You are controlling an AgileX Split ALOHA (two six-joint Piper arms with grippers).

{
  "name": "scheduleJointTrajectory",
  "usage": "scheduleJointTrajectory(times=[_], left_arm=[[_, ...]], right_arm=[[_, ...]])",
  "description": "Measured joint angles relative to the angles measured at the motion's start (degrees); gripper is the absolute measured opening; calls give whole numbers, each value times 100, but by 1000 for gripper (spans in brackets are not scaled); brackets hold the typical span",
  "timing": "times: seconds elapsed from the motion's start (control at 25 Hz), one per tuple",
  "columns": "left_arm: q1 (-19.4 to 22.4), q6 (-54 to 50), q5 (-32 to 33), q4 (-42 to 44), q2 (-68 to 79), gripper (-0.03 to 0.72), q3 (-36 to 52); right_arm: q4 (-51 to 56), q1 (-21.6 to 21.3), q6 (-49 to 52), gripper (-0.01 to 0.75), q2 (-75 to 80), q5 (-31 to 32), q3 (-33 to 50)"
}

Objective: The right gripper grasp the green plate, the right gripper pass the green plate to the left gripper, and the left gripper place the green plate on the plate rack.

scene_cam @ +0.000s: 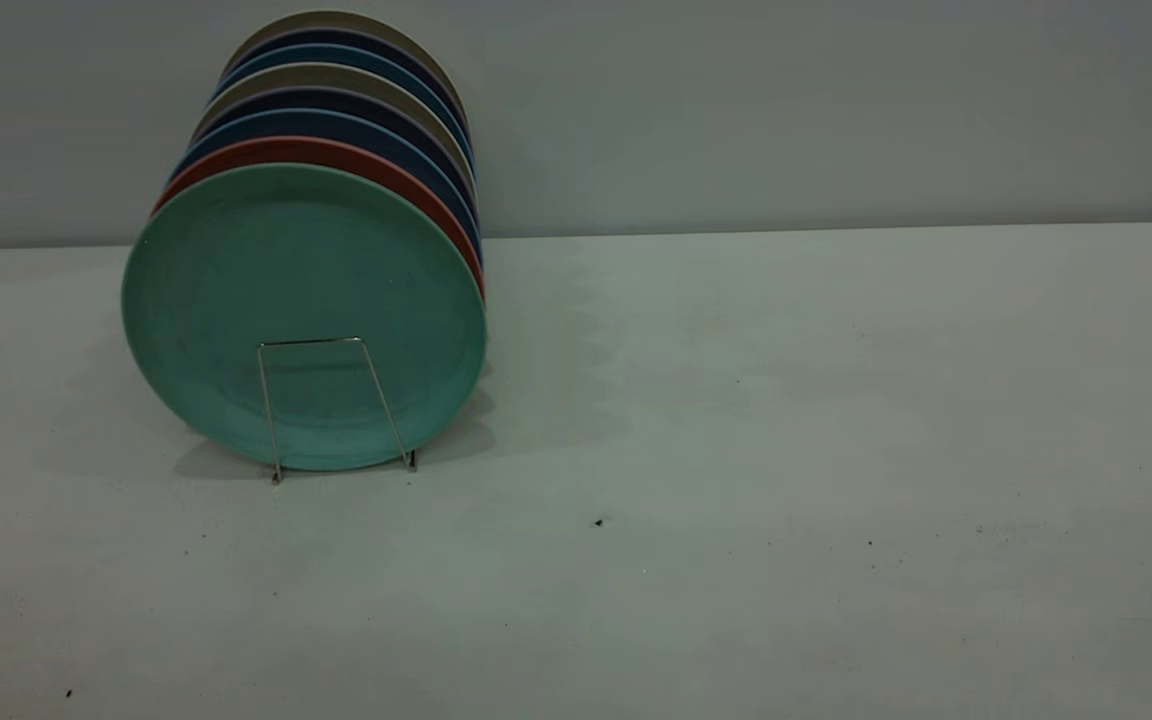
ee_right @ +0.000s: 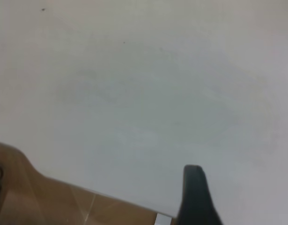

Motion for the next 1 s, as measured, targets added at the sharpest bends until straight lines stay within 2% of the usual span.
scheduleJointTrajectory(times=[0.52,0.56,0.8,1.0], left_arm=[[-55,-12,0,5,0,516,0],[-55,-12,0,5,0,516,0],[-55,-18,0,5,-25,516,0],[-55,-28,0,5,-43,516,0]], right_arm=[[0,-17,0,533,-12,-6,0],[0,-93,0,533,-31,-6,0],[3,-1225,0,533,-357,-12,0],[3,-1392,0,532,-823,-2,0]])
